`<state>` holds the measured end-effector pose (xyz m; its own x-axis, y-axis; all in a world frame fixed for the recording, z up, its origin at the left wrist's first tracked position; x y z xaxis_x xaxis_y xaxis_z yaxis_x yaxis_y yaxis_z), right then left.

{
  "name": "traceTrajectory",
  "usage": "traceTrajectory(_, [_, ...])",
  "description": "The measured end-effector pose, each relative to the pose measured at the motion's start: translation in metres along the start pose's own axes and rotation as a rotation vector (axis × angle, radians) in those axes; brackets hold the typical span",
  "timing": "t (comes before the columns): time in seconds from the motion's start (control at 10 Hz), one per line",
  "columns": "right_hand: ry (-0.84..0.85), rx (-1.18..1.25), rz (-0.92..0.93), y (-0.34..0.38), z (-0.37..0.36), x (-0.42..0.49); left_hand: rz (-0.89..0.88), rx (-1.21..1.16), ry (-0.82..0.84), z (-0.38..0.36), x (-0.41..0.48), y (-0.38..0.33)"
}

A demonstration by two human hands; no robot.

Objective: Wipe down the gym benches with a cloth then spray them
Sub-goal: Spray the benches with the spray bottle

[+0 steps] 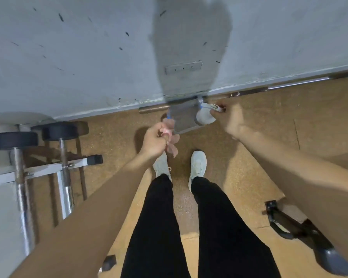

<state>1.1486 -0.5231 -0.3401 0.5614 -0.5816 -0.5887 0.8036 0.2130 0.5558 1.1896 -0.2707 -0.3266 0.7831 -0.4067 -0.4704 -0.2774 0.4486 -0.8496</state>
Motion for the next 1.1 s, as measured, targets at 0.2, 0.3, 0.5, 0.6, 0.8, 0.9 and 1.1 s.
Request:
traceTrajectory(0.2, [0.014, -0.049, -0.063, -0.056, -0.080, 0.125, 0.016, 0.008, -0.037, -0.038, 0.134, 0.106])
traceTrajectory(0.3, [0.010, -0.001, -0.124, -0.085, -0.115, 0.175, 0.008, 0.059, 0.013, -0.060, 0.186, 0.155])
traceTrajectory(0.5, [0.029, -0.053, -0.114, -0.128, -0.169, 0.244, -0.067, 0.170, 0.101, -0.098, 0.260, 0.227])
traceTrajectory(0.6, [0.028, -0.091, -0.074, -0.142, -0.191, 0.273, -0.101, 0.231, 0.091, -0.112, 0.293, 0.263])
traceTrajectory(0.8, [0.052, -0.293, 0.057, -0.168, -0.224, 0.304, -0.034, 0.224, 0.229, -0.142, 0.331, 0.334])
traceTrajectory(0.9, [0.096, -0.360, 0.111, -0.162, -0.232, 0.300, 0.060, 0.175, 0.303, -0.145, 0.332, 0.351])
traceTrajectory(1.1, [0.152, -0.429, 0.062, -0.157, -0.222, 0.283, 0.154, 0.051, 0.257, -0.122, 0.304, 0.345])
Point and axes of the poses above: each hand's wrist, its own x-axis towards the middle knuckle, its own z-axis out of the back of the hand, y = z × x, the point moved 6 cm from there along x, towards the middle knuckle, and after that the axes turned 15 degrees about -z, right-handed, at the moved point
